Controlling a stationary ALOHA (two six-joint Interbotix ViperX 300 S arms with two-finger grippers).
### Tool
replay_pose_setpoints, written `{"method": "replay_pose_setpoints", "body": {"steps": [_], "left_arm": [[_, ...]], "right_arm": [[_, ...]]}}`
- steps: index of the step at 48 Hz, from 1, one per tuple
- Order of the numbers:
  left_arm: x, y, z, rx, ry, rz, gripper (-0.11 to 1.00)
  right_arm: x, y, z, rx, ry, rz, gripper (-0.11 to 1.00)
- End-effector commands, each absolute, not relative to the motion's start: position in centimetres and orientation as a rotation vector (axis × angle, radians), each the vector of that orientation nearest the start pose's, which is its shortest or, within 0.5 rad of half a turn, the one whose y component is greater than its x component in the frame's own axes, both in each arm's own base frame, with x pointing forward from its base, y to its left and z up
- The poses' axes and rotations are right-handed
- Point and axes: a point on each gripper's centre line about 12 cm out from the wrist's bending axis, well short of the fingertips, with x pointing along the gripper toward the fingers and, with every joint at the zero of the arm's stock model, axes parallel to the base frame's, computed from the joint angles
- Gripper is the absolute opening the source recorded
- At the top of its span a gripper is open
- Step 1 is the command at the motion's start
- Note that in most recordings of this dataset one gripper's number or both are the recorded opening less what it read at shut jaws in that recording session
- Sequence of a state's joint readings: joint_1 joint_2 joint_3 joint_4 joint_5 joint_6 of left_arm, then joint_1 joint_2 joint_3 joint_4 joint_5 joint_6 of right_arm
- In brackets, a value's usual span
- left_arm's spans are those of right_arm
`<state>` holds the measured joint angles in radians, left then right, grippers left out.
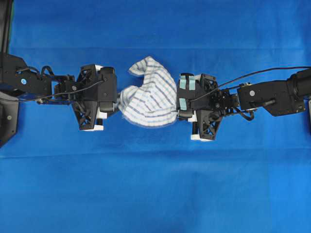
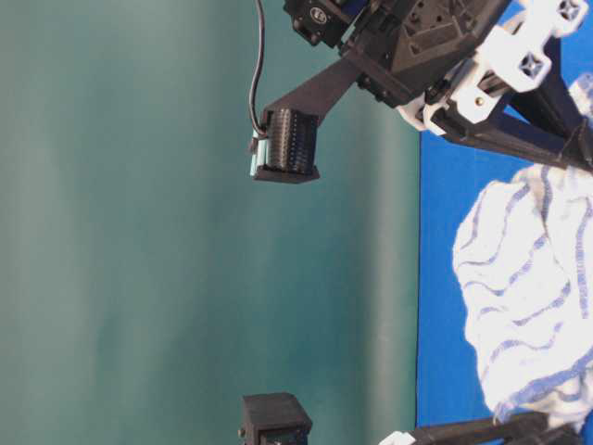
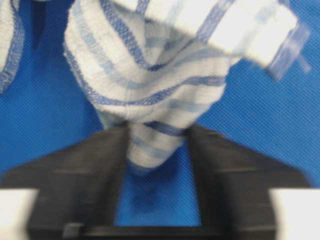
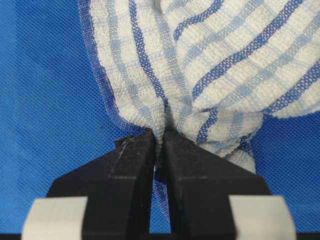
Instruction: Lift the towel with both arms.
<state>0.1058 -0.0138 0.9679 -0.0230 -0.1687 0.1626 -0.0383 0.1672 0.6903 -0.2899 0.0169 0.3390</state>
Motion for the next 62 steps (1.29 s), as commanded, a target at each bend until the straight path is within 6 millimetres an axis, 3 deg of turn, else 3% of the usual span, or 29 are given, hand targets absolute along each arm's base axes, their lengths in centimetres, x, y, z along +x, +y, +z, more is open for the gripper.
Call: {"method": "replay_pose_setpoints", "body": {"steps": [1, 5, 7, 20, 48, 62], "left_arm": [[31.6, 3.5, 10.8, 0.094, 0.760, 0.053, 0.26], [31.7, 3.5, 10.9, 0.096, 0.755, 0.053, 0.05], [31.7, 3.5, 11.1, 0.098, 0.751, 0.053, 0.01], [31.7, 3.4, 15.1, 0.098, 0.692, 0.057, 0.01], [29.4, 3.1, 30.4, 0.100, 0.430, 0.074, 0.01], [29.6, 3.3, 37.0, 0.127, 0.329, 0.083, 0.01]], "right_arm": [[38.6, -1.6, 10.7, 0.064, 0.836, -0.063, 0.08], [38.6, -1.6, 10.9, 0.066, 0.831, -0.065, 0.08], [38.6, -1.6, 11.2, 0.066, 0.823, -0.065, 0.08], [38.1, -1.6, 16.3, 0.062, 0.717, -0.070, 0.08], [34.3, -3.1, 30.6, 0.003, 0.579, -0.173, 0.08], [32.2, -4.2, 38.5, -0.067, 0.468, -0.249, 0.08]]}}
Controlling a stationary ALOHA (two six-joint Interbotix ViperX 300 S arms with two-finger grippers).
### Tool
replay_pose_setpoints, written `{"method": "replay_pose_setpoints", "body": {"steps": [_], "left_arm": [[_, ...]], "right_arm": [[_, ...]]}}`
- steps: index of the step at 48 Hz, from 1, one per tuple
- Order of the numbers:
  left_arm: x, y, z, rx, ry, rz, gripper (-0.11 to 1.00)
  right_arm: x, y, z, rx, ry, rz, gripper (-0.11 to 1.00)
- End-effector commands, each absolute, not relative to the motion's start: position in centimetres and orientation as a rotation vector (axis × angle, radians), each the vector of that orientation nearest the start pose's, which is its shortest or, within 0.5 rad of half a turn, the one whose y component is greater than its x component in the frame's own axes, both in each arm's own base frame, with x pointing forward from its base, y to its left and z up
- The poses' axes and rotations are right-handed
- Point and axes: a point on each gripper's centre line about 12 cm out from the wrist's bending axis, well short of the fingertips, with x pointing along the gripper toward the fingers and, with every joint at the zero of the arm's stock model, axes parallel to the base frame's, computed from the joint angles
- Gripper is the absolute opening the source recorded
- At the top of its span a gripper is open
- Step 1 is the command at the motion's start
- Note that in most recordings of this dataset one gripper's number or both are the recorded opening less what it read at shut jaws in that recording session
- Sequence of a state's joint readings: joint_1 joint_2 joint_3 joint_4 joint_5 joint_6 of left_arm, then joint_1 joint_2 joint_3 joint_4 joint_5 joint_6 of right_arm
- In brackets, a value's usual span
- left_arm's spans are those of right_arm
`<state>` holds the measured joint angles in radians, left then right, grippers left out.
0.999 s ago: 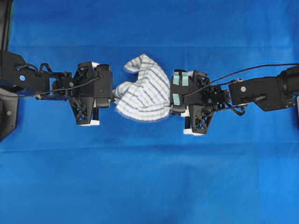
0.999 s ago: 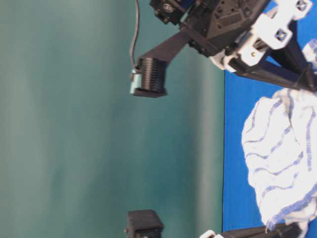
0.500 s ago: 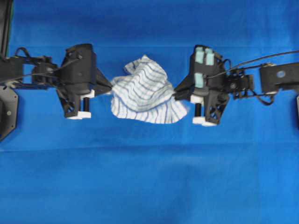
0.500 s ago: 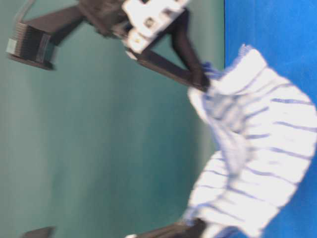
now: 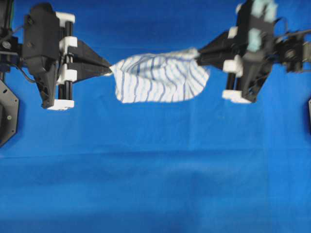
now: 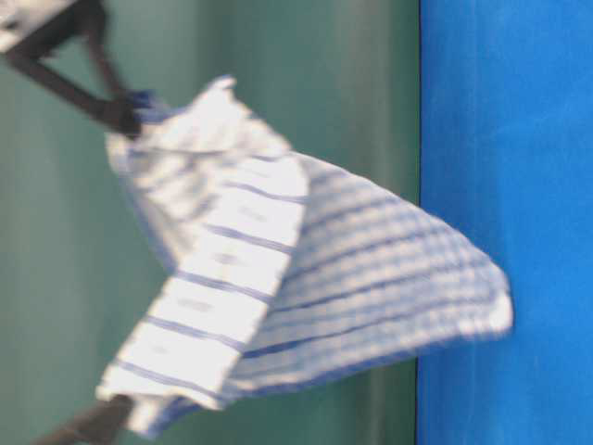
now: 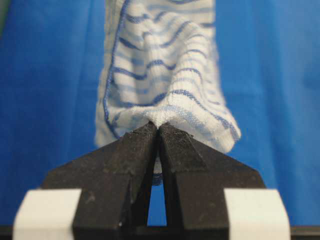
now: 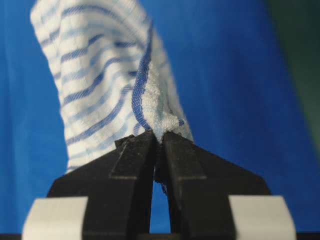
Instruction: Lift the towel with both arms.
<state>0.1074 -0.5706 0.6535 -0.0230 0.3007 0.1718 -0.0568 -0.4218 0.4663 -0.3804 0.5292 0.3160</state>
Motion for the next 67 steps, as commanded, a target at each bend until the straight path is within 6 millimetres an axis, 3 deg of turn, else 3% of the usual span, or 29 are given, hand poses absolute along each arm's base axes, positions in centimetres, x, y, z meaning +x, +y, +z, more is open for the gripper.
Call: {"method": "replay_pose_setpoints", "body": {"steps": [1, 13, 22, 45, 48, 51, 56, 62, 67], "left_arm": [[29.6, 3.4, 37.4, 0.128, 0.321, 0.085, 0.01], [29.4, 4.0, 43.0, 0.151, 0.235, 0.111, 0.01], [28.8, 4.2, 46.3, 0.166, 0.200, 0.121, 0.01], [29.1, 4.2, 46.0, 0.162, 0.212, 0.120, 0.02], [29.0, 4.2, 46.0, 0.140, 0.211, 0.122, 0.02], [29.0, 4.2, 45.9, 0.124, 0.210, 0.124, 0.12], [29.0, 4.2, 45.4, 0.121, 0.219, 0.124, 0.42], [28.9, 4.2, 45.3, 0.123, 0.222, 0.123, 0.79], [28.8, 4.2, 45.4, 0.126, 0.219, 0.123, 0.93]], "right_arm": [[32.1, -4.3, 39.0, -0.073, 0.460, -0.253, 0.08], [30.5, -4.9, 44.7, -0.115, 0.378, -0.310, 0.08], [29.6, -5.0, 47.3, -0.152, 0.349, -0.321, 0.08], [29.5, -5.1, 47.5, -0.156, 0.349, -0.323, 0.09], [29.5, -5.1, 47.4, -0.155, 0.350, -0.323, 0.22], [29.5, -5.1, 47.4, -0.156, 0.351, -0.324, 0.43], [29.5, -5.1, 47.4, -0.158, 0.351, -0.325, 0.67], [29.5, -5.1, 47.4, -0.155, 0.351, -0.324, 0.64], [29.5, -5.1, 47.4, -0.155, 0.349, -0.325, 0.65]]}}
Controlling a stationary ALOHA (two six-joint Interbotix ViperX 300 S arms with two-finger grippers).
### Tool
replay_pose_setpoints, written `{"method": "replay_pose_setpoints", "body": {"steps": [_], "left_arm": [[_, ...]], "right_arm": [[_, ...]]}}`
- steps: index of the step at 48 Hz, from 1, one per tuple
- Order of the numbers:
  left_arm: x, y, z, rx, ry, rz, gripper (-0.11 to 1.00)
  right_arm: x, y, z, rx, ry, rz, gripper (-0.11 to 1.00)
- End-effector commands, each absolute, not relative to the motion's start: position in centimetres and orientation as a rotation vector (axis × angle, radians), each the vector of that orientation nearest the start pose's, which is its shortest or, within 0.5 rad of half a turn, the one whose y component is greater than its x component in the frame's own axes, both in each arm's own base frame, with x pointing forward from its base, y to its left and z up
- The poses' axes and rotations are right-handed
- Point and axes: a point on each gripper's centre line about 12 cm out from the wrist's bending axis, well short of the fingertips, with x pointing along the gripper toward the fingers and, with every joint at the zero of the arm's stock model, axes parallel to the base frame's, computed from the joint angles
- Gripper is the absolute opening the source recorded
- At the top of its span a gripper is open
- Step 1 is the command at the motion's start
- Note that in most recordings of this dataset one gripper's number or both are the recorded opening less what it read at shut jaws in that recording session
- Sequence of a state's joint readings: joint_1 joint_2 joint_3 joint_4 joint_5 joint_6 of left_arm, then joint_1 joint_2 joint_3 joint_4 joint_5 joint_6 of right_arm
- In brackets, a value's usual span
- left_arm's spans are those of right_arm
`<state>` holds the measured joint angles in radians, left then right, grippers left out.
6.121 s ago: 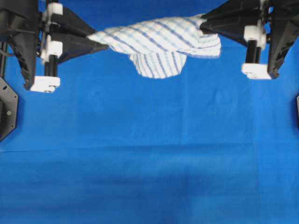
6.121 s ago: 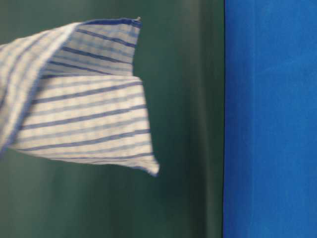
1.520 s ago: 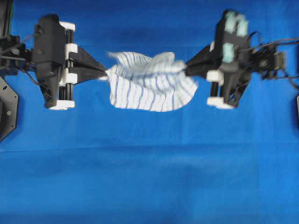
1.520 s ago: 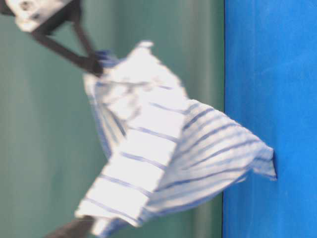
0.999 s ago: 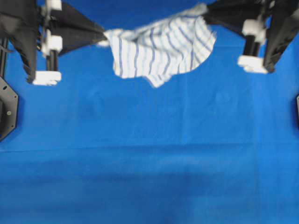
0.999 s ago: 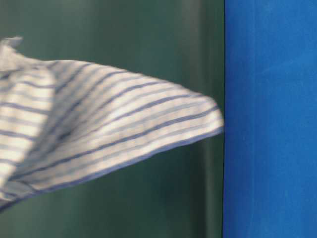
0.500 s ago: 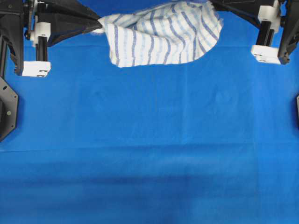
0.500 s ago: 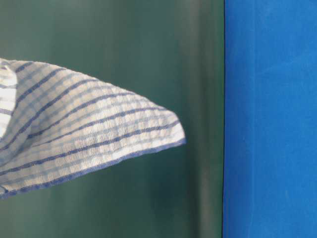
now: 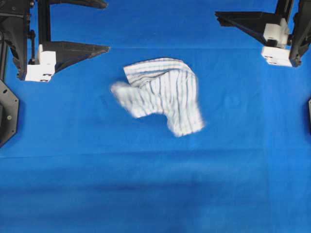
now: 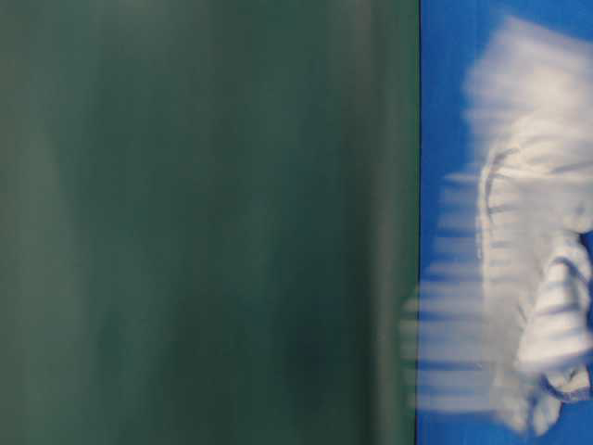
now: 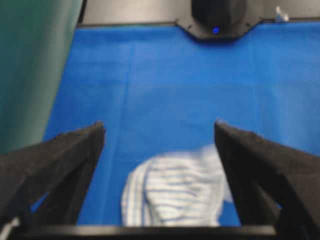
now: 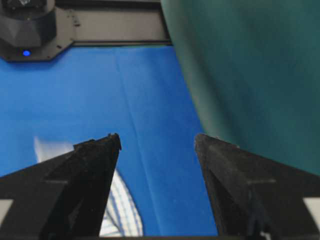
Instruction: Lift the towel with both arms.
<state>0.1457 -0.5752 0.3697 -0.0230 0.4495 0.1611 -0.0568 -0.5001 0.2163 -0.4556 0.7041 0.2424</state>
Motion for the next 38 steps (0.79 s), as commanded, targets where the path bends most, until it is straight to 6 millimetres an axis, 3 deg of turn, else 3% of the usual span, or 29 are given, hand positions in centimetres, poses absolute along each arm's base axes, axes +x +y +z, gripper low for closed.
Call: {"method": "replay_pose_setpoints", "body": {"steps": [1, 11, 38], "left_arm": [[28.7, 4.2, 45.3, 0.126, 0.219, 0.125, 0.92], [28.2, 4.2, 44.5, 0.129, 0.235, 0.123, 0.91], [29.1, 4.4, 32.9, 0.141, 0.311, 0.121, 0.91]], "right_arm": [[29.5, -5.1, 47.4, -0.152, 0.350, -0.325, 0.65], [29.6, -5.1, 46.4, -0.153, 0.373, -0.323, 0.65], [31.3, -3.8, 33.8, -0.097, 0.445, -0.199, 0.65]]}}
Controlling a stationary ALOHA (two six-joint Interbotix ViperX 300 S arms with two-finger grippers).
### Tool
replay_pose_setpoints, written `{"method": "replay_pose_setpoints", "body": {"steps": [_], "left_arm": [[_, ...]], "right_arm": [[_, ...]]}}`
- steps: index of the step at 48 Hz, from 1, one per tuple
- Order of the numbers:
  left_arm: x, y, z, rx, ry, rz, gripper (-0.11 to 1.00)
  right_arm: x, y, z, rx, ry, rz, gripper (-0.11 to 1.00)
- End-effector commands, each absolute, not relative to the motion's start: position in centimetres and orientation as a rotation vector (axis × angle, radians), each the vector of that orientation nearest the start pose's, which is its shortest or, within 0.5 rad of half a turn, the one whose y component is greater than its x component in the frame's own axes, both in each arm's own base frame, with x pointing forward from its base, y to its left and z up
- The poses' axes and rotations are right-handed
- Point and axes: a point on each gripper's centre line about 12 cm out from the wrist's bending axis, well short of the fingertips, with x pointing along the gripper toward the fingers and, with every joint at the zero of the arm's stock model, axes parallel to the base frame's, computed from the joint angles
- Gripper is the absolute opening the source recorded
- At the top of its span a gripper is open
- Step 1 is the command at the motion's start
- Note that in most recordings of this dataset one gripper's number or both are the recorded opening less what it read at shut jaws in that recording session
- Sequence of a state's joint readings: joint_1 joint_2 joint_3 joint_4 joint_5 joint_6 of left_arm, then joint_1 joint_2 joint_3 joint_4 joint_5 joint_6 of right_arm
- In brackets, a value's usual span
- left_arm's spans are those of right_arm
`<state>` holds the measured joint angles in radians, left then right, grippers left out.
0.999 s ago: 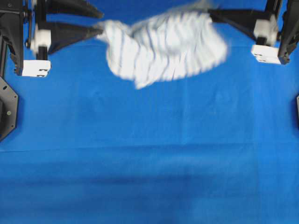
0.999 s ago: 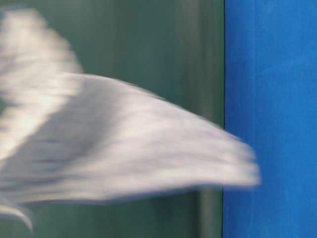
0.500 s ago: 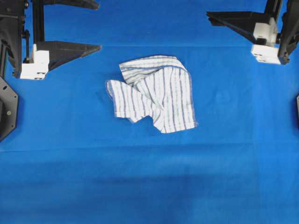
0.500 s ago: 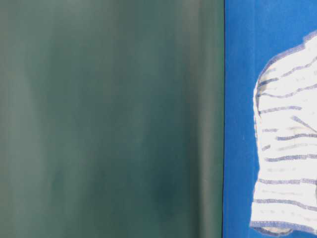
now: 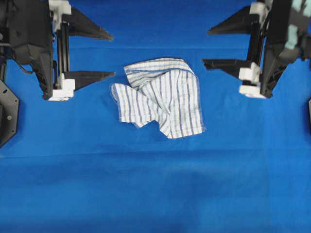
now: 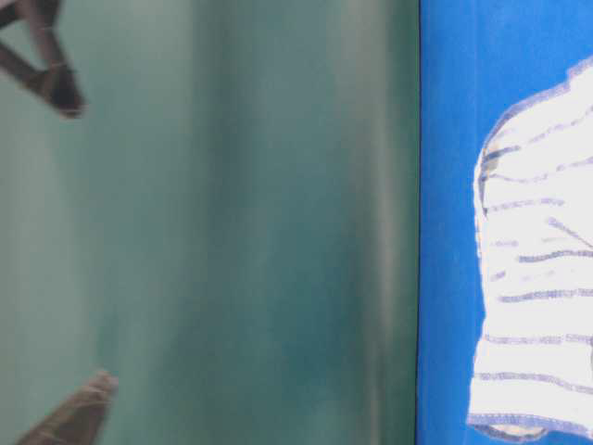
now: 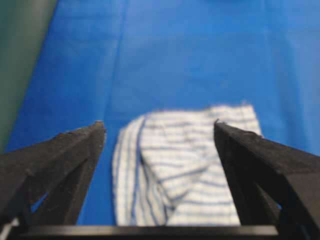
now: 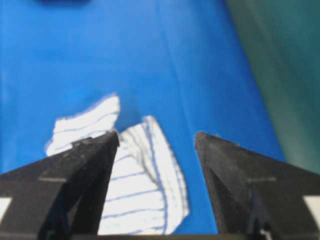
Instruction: Lift the towel with both arms.
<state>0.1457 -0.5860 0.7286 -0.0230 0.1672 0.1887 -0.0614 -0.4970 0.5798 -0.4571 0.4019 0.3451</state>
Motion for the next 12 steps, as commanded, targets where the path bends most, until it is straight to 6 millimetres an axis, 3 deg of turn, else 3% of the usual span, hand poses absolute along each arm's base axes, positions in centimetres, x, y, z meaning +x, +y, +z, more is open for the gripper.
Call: {"method": "replay_pose_setpoints", "body": {"steps": [1, 12], "left_arm": [[29.1, 4.4, 32.5, 0.139, 0.319, 0.120, 0.91], [29.9, 4.4, 28.1, 0.127, 0.425, 0.110, 0.91]], "right_arm": [[31.3, -3.8, 33.3, -0.094, 0.452, -0.196, 0.65], [32.3, -3.5, 28.3, -0.057, 0.499, -0.154, 0.64]]}}
